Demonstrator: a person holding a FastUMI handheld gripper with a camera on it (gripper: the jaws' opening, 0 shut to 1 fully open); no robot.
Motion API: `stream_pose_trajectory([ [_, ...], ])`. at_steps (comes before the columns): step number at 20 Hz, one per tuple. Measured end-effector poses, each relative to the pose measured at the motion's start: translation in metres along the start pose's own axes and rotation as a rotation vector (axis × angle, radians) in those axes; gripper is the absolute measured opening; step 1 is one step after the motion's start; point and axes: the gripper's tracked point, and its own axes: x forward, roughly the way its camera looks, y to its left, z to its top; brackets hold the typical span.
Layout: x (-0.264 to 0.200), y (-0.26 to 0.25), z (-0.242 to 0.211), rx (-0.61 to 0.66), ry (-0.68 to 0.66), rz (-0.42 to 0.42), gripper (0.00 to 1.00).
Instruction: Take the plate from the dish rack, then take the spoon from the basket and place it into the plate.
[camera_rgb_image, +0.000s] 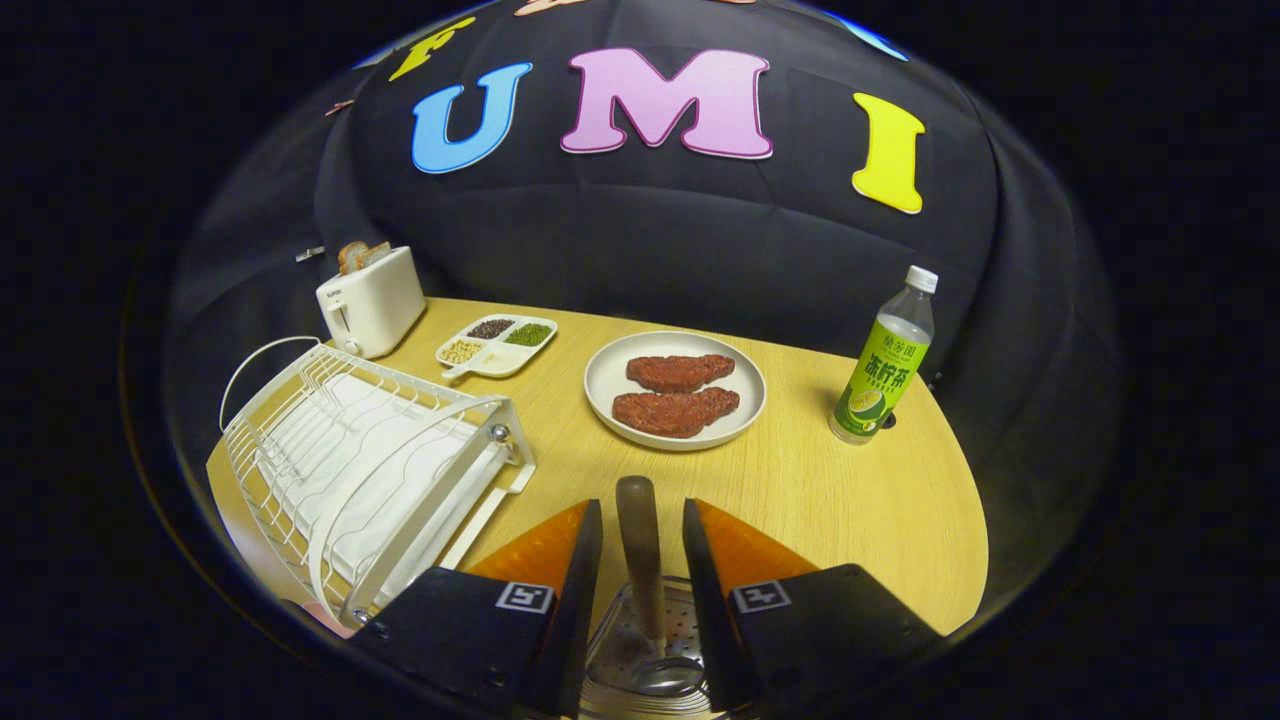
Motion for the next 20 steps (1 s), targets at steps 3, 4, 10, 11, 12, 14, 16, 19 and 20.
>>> stream_pose_trajectory([
  [3, 0.001, -0.001, 0.004, 0.038, -0.011, 0.004, 0.30],
  [4, -0.001, -0.003, 0.004, 0.041, -0.006, 0.001, 0.20],
  [10, -0.021, -0.005, 0.014, -0.011, -0.042, 0.000, 0.13],
  [11, -0.029, -0.007, 0.019, -0.023, -0.055, -0.007, 0.12],
  [12, -0.038, -0.009, 0.025, -0.035, -0.072, -0.017, 0.12],
  [14, -0.059, -0.014, 0.045, -0.055, -0.116, -0.036, 0.12],
  [16, -0.082, -0.015, 0.065, -0.068, -0.152, -0.040, 0.12],
  [19, -0.122, -0.012, 0.096, -0.079, -0.206, -0.055, 0.12],
  [20, -0.135, -0.009, 0.105, -0.081, -0.221, -0.063, 0.12],
])
